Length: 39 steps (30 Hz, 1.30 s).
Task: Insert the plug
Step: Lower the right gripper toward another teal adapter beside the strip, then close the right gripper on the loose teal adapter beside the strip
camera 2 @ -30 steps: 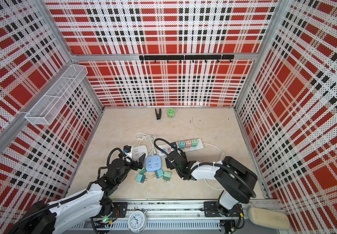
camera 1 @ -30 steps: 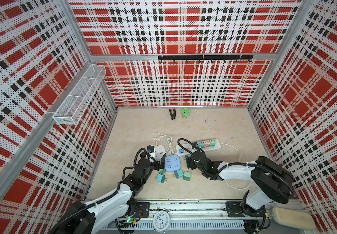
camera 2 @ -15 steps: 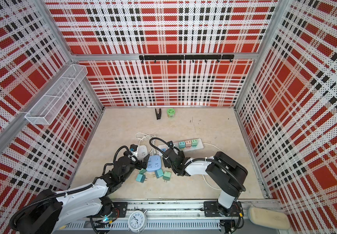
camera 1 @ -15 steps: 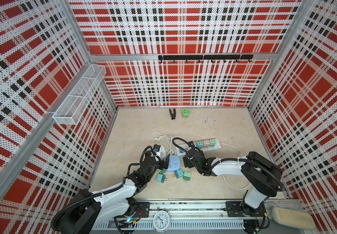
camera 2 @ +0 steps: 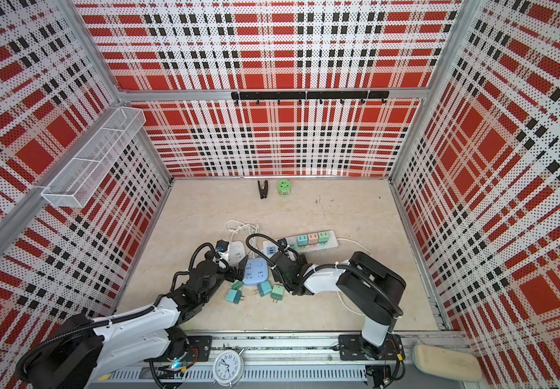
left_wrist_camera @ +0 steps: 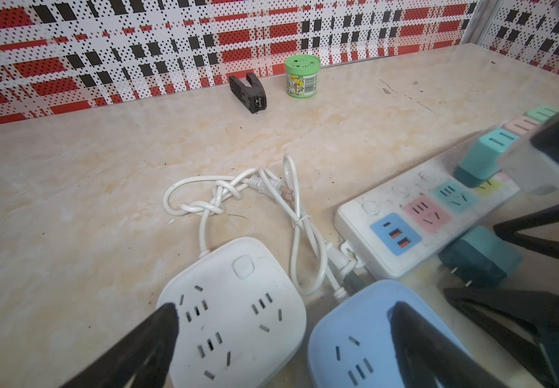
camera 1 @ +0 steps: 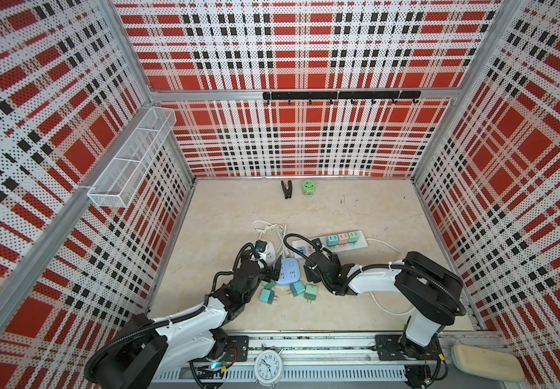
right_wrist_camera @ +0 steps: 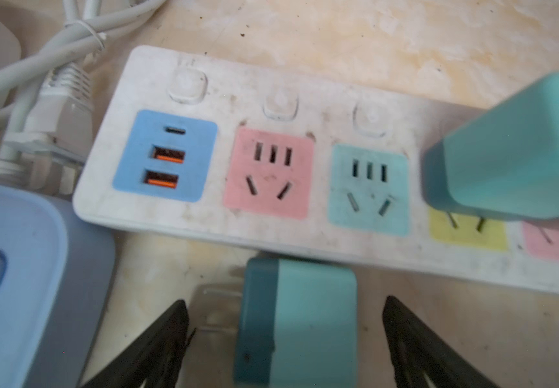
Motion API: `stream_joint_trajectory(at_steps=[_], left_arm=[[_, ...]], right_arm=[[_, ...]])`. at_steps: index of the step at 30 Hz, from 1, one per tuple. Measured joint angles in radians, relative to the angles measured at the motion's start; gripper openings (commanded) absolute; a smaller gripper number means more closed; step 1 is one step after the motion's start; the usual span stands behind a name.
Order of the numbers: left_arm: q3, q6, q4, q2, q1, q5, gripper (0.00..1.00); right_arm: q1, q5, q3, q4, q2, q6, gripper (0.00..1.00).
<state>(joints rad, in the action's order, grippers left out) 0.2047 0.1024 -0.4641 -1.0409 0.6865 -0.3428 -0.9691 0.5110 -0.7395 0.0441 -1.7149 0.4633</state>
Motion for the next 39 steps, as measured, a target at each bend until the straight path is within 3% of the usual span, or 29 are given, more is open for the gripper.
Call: stream_joint_trajectory(at_steps=[10, 18, 26, 39], left_arm=[[0.0, -0.006, 0.0, -0.02, 0.005, 0.0, 0.99], [0.0, -0.007, 0.0, -0.02, 0.006, -0.002, 0.99], [0.002, -0.01, 0.0, -0.021, 0.008, -0.002, 0.99], [0.015, -0.018, 0.0, -0.026, 0.011, -0.002, 0.99]], right_arm=[[0.0, 0.074, 0.172, -0.003, 0.159, 0.062, 0.93], [0.0, 0.04, 0.205, 0.027, 0.23, 0.08, 0.93], [-0.002, 0.03, 0.182, 0.052, 0.224, 0.075, 0.94], [-0.002, 0.087, 0.039, 0.077, 0.025, 0.077, 0.92]])
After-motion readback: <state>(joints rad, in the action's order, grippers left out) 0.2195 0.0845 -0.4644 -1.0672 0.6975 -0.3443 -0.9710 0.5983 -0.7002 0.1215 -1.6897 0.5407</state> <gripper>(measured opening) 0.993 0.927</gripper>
